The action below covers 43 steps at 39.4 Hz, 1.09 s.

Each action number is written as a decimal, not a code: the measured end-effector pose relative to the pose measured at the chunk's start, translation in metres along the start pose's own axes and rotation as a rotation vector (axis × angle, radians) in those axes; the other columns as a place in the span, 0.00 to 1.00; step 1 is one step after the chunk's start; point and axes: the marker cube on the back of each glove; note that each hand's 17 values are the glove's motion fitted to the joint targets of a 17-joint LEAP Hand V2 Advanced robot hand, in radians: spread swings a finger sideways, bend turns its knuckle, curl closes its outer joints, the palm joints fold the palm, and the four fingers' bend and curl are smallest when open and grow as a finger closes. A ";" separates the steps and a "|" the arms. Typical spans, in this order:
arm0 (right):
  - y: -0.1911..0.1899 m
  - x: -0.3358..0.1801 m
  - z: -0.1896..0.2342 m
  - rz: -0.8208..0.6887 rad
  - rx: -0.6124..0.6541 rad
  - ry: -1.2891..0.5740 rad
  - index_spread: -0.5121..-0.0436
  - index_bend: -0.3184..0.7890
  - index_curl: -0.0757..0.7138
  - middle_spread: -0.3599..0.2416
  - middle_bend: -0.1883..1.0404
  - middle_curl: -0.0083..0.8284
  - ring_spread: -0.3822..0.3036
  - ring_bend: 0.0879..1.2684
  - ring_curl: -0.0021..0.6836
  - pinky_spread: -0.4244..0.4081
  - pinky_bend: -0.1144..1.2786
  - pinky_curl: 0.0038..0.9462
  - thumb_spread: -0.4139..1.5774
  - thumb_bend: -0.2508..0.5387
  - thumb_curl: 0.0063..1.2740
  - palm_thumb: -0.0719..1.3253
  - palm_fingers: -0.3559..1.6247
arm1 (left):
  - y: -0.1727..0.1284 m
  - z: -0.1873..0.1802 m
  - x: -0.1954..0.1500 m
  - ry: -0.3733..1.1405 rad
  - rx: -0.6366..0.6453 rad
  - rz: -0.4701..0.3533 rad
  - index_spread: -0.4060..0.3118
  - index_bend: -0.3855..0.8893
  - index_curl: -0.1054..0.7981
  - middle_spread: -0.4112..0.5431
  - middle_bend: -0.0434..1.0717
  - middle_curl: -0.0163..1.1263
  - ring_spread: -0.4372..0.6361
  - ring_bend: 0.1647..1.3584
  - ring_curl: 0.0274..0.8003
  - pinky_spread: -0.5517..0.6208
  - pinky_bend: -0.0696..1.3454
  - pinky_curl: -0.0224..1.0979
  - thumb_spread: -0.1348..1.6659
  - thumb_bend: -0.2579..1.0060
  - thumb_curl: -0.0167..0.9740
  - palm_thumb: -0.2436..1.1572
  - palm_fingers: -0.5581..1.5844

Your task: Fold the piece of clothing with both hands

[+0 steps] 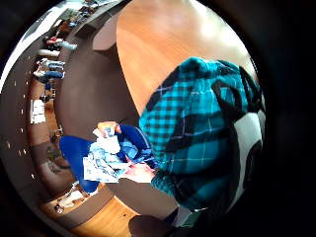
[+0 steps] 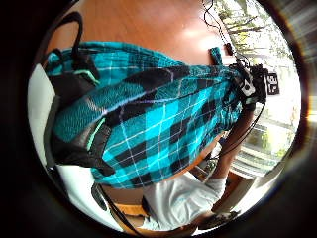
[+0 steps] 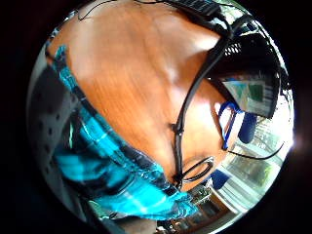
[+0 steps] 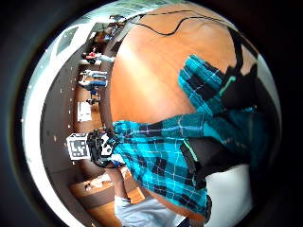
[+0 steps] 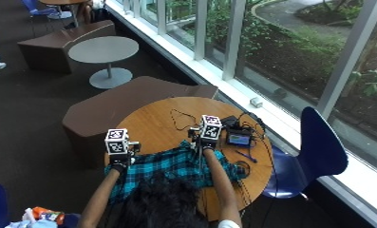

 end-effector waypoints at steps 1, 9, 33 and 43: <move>-0.001 0.004 0.001 0.004 0.046 0.008 0.51 0.45 0.56 0.28 0.73 0.67 0.27 0.72 0.80 0.18 0.61 0.51 0.71 0.29 0.28 0.64 0.86 | 0.003 -0.004 -0.001 -0.027 0.044 -0.025 0.11 0.45 0.55 0.02 0.69 0.49 0.05 0.71 0.63 0.14 0.58 0.46 0.73 0.19 0.33 0.63 0.87; 0.056 0.040 -0.008 0.025 0.345 0.008 0.49 0.49 0.61 0.28 0.55 0.59 0.27 0.49 0.68 0.28 0.47 0.45 0.70 0.31 0.32 0.68 0.67 | 0.023 -0.009 -0.005 -0.149 0.351 -0.049 0.21 0.42 0.54 0.10 0.48 0.44 0.08 0.55 0.56 0.22 0.50 0.44 0.73 0.19 0.33 0.63 0.70; 0.189 0.073 0.080 0.359 0.103 0.010 0.58 0.39 0.55 0.76 0.32 0.47 0.77 0.12 0.47 0.78 0.33 0.37 0.83 0.32 0.30 0.48 0.27 | 0.100 0.088 0.005 0.020 -0.070 0.081 0.38 0.40 0.51 0.44 0.17 0.34 0.56 0.25 0.41 0.62 0.39 0.41 0.79 0.15 0.18 0.19 0.31; 0.189 0.076 0.063 0.330 0.362 0.005 0.52 0.46 0.55 0.53 0.39 0.49 0.56 0.13 0.45 0.62 0.34 0.35 0.86 0.52 0.35 0.72 0.50 | 0.087 0.083 0.038 -0.011 -0.103 0.109 0.42 0.43 0.50 0.52 0.19 0.32 0.72 0.26 0.36 0.77 0.38 0.37 0.80 0.18 0.16 0.15 0.30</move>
